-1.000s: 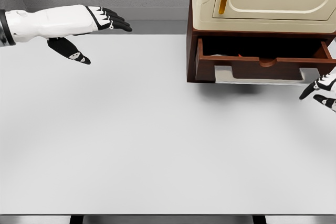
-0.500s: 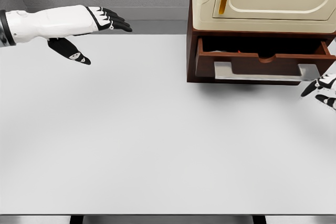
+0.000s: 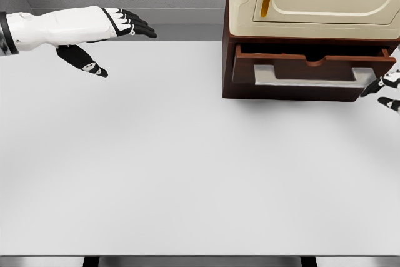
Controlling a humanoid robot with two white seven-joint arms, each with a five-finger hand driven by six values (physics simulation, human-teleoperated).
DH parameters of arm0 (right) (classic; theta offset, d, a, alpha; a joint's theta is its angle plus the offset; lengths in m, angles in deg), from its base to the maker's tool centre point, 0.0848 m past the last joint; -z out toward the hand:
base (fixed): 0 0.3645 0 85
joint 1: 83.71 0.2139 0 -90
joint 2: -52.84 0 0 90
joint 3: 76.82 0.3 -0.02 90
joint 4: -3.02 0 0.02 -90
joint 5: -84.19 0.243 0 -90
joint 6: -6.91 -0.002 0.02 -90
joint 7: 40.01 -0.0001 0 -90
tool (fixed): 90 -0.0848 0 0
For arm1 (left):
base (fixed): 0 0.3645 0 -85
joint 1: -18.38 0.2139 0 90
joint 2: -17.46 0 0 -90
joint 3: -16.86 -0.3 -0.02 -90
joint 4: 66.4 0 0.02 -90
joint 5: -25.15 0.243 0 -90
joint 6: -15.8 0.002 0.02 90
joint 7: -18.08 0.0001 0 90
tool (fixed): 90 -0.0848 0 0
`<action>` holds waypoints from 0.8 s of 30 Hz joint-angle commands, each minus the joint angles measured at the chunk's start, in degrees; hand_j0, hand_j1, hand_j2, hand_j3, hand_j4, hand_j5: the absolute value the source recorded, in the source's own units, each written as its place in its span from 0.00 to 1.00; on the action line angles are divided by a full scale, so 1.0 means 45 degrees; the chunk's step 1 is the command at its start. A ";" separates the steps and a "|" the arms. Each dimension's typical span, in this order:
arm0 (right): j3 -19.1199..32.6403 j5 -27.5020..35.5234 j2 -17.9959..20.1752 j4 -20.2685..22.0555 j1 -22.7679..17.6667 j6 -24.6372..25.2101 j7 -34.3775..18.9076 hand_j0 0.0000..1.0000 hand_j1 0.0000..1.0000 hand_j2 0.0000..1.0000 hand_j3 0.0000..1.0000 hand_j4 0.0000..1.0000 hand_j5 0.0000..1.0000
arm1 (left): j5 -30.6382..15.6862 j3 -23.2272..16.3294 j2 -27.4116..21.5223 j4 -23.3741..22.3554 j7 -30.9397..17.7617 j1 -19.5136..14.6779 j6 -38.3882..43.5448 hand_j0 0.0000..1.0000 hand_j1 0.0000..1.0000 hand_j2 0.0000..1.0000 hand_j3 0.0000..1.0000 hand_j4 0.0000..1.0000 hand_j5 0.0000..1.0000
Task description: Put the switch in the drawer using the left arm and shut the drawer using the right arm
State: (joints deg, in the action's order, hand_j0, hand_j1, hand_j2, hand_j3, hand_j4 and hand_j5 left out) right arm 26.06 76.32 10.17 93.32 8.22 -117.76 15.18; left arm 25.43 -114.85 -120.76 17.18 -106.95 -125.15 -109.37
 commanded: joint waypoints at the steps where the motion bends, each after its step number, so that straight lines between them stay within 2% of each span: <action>1: -0.0343 -0.0303 0.0010 -0.0126 0.0039 -0.0072 -0.0043 0.54 0.54 0.54 0.54 0.54 0.54 | -0.0082 0.0011 -0.0007 0.0000 0.0007 0.0000 0.0038 1.00 1.00 1.00 1.00 1.00 1.00; 7: -0.0636 -0.0518 -0.0009 -0.0555 0.0469 -0.0072 -0.0043 0.54 0.54 0.54 0.54 0.54 0.54 | -0.0082 0.0011 -0.0007 0.0000 0.0007 0.0000 0.0038 1.00 1.00 1.00 1.00 1.00 1.00; 10: -0.0949 -0.0537 -0.0029 -0.0536 0.0488 -0.0072 -0.0043 0.54 0.54 0.54 0.54 0.54 0.54 | -0.0082 0.0011 -0.0007 0.0000 0.0007 0.0000 0.0038 1.00 1.00 1.00 1.00 1.00 1.00; 24: -0.0929 -0.0459 -0.0048 -0.0438 0.0371 -0.0072 -0.0043 0.54 0.54 0.54 0.54 0.54 0.54 | -0.0082 0.0011 -0.0026 -0.0019 0.0007 0.0000 0.0038 1.00 1.00 1.00 1.00 1.00 1.00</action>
State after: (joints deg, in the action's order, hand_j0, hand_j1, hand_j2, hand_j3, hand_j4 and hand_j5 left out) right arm 21.80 73.74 9.90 91.29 9.89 -118.23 14.98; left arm 25.43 -114.85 -120.83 17.10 -106.95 -125.15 -109.37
